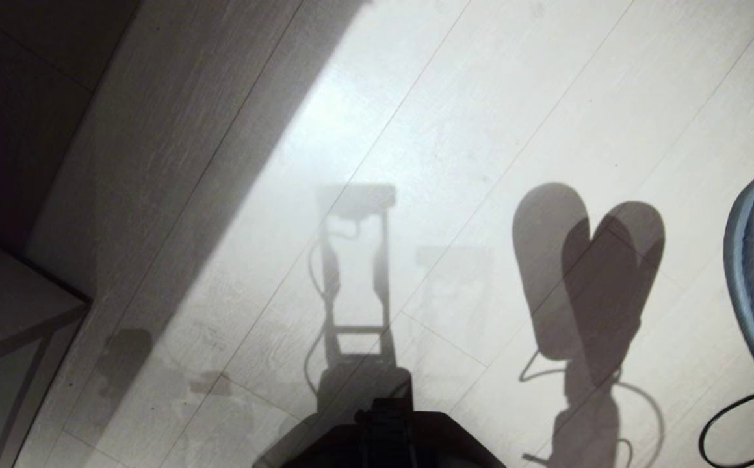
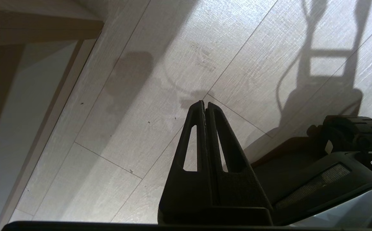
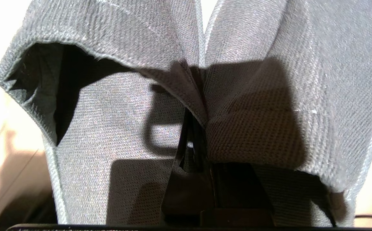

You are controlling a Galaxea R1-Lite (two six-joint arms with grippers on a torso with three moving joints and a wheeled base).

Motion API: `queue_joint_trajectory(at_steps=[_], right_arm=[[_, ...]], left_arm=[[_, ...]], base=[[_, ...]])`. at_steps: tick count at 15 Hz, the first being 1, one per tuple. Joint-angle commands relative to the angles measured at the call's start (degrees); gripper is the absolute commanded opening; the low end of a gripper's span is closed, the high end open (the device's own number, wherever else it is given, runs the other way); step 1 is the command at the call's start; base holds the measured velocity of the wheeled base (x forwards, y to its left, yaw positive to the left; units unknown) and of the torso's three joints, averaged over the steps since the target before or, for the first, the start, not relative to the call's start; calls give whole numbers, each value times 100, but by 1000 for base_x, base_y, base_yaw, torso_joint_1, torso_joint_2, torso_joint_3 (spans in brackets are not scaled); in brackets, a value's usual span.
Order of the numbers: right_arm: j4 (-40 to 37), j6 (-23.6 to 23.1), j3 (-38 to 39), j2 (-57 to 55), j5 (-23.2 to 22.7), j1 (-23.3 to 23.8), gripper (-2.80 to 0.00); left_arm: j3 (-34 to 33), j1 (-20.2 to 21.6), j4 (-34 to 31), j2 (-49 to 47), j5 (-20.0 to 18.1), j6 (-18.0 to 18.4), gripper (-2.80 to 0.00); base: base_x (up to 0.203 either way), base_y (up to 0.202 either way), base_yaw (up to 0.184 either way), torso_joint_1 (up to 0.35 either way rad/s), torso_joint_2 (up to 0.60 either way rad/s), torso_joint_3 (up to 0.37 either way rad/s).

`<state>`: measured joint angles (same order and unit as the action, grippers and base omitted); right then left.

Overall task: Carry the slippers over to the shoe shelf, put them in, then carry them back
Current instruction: Place the slippers into the shoe cabinet

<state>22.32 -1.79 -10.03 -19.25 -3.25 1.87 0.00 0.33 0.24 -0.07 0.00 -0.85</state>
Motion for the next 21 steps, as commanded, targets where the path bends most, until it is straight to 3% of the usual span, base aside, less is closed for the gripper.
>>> queue_joint_trajectory(at_steps=[1,3,6,10,21], right_arm=[[-51,-31,504,640,-118,-15,-280],[-312,-197,1007,773,-52,-53,-280],[-1479,-323,1005,1393,-22,-150,-280],[-2393,-235,967,1927,259,-177,-280],[-2232,-208,994,1925,290,-178,-280]], left_arm=[[0,2,2,-1,0,-3,-280],[0,2,2,-1,0,-3,-280],[0,2,2,-1,0,-3,-280],[0,2,2,-1,0,-3,-280],[0,2,2,-1,0,-29,-280]], base=[[0,0,0,0,0,0],[0,0,0,0,0,0],[0,0,0,0,0,0],[0,0,0,0,0,0],[0,0,0,2,2,97]])
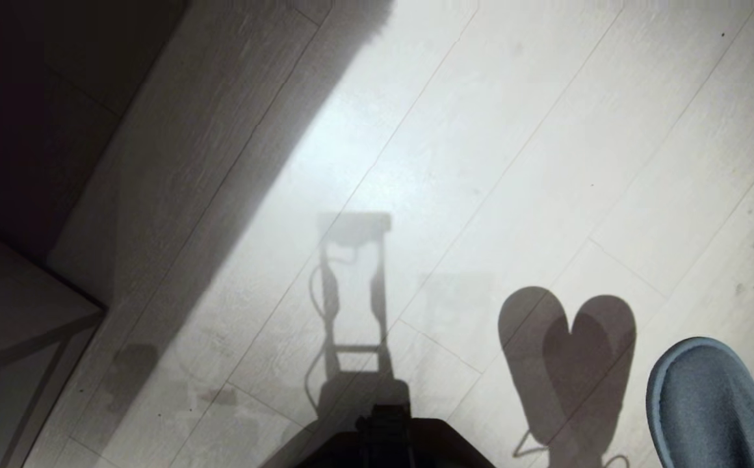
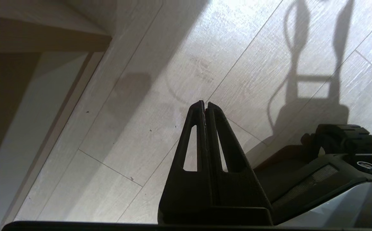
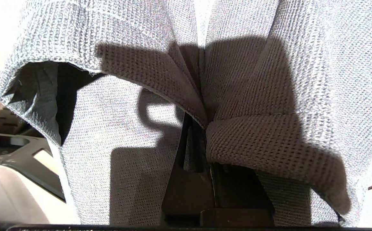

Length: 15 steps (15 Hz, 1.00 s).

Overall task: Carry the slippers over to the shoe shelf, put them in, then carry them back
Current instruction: Place the slippers into the shoe cabinet

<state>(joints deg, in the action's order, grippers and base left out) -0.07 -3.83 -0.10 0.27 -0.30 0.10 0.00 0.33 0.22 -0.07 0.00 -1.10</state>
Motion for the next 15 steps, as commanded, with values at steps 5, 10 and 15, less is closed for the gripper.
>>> queue_joint_trajectory(at_steps=[5,10,15], right_arm=[[7,40,1,-27,-5,-1,-280],[7,269,1,-27,30,-1,-280],[7,269,1,-27,30,-1,-280]], left_arm=[[0,2,4,-1,0,-5,-280],[0,2,4,-1,0,-5,-280],[0,2,4,-1,0,-5,-280]], base=[[0,0,0,1,2,199],[0,0,0,2,2,201],[0,0,0,3,1,202]])
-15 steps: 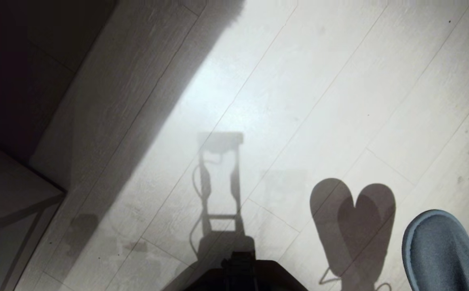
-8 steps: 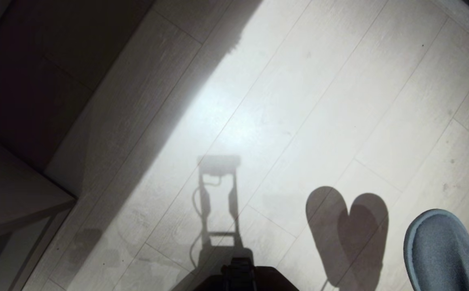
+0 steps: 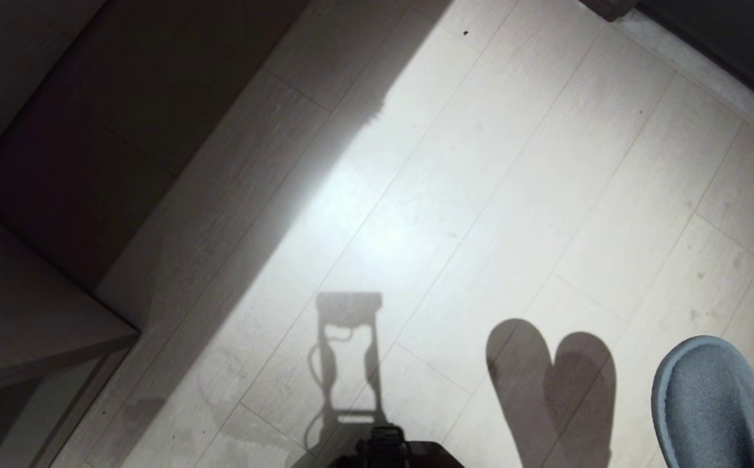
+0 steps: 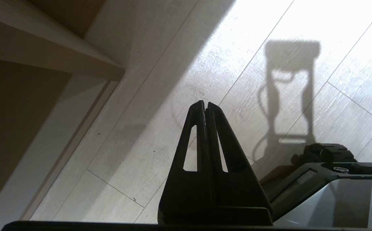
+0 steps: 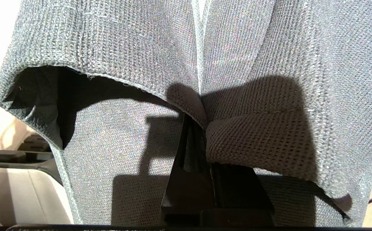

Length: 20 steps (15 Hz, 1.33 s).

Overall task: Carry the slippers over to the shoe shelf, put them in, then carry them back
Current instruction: Place the slippers into the shoe cabinet

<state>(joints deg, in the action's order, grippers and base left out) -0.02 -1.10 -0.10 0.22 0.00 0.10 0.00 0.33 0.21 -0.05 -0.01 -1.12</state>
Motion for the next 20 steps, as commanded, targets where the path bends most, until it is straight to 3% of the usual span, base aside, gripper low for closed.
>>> queue_joint_trajectory(at_steps=[1,20], right_arm=[[2,-5,1,-22,0,-1,-280],[2,-5,1,-22,0,-1,-280]], left_arm=[[0,2,6,-4,1,-2,-280],[0,2,6,-4,1,-2,-280]], base=[[0,0,0,9,6,196],[0,0,0,2,2,202]])
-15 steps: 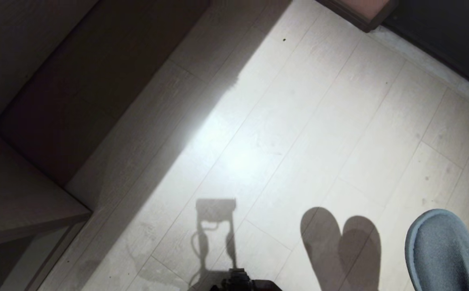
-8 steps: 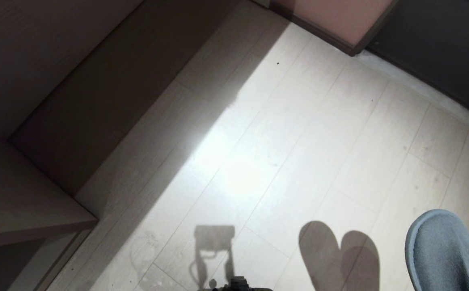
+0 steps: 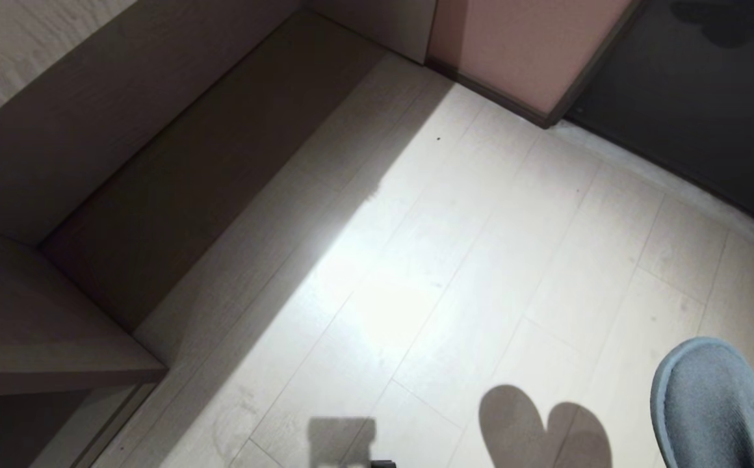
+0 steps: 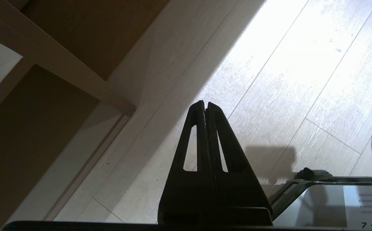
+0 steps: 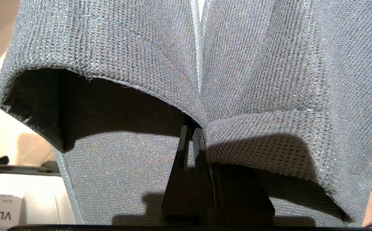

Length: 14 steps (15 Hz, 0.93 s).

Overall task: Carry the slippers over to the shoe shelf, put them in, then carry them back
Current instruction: Place the slippers into the shoe cabinet

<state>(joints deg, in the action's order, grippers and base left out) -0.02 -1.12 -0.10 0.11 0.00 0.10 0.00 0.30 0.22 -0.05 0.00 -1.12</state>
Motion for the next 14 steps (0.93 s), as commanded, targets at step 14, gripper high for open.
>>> queue_joint_trajectory(at_steps=[14], right_arm=[[-6,7,9,-11,-9,-1,-280]], left_arm=[[0,5,4,-4,0,-2,-280]], base=[[0,0,0,2,2,203]])
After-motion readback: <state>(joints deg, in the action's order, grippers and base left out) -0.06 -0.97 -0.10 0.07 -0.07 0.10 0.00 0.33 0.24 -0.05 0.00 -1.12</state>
